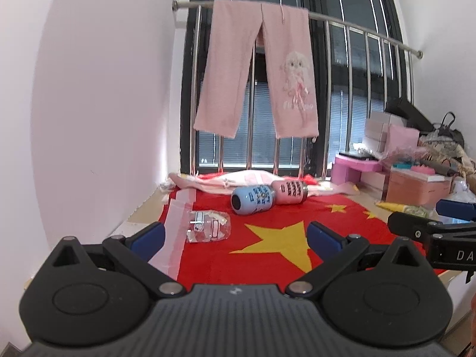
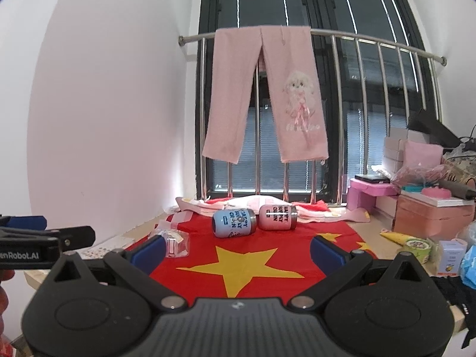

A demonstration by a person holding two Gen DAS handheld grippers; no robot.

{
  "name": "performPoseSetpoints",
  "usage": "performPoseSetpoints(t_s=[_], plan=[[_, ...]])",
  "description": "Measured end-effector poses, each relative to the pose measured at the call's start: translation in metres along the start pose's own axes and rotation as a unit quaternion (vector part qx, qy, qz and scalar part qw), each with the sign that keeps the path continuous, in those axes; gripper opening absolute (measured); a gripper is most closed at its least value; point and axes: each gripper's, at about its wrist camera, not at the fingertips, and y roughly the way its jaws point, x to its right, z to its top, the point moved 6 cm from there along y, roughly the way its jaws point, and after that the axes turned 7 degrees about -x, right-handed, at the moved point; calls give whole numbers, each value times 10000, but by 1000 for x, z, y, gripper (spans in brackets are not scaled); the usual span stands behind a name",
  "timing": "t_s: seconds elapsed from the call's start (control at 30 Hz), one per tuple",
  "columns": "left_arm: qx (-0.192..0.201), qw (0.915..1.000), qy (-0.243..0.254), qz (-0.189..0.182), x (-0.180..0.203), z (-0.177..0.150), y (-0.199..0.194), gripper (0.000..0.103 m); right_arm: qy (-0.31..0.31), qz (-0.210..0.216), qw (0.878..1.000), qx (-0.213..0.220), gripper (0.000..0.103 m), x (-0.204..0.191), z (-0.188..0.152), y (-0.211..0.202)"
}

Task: Flip cup upright
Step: 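Move the left tool down toward the clear sticker cup lying on its side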

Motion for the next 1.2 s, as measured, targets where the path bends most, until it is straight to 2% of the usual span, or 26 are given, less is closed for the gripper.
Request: performPoseSetpoints(t_s=[0.4, 0.53, 0.67, 0.77, 0.87, 0.97, 1.0, 1.2], plan=[[-633, 9962, 585, 106, -24, 29, 104, 103, -16, 226, 9982, -563, 103, 2, 9, 104], [-893, 9923, 851, 67, -31, 39, 148, 103, -17, 305, 9967, -753, 103, 4, 11, 147], [-1169, 9848, 1280, -62, -34, 49, 193, 103, -65, 426, 9951, -891, 103, 6, 15, 189], [-1480, 9729, 1769, -181, -32, 55, 230, 103, -130, 546, 9934, -1003, 103, 7, 18, 216], [-1742, 9561, 2336, -307, -30, 58, 260, 103, -250, 708, 9907, -1136, 103, 6, 18, 241], [-2057, 9355, 2842, -426, -28, 55, 281, 103, -435, 886, 9868, -1285, 103, 3, 18, 261], [-2200, 9260, 3031, -481, -28, 53, 290, 103, -512, 930, 9853, -1336, 103, 1, 18, 268], [-2815, 8853, 3658, -563, -35, 41, 328, 103, -887, 1281, 9723, -1742, 103, -19, 12, 303]])
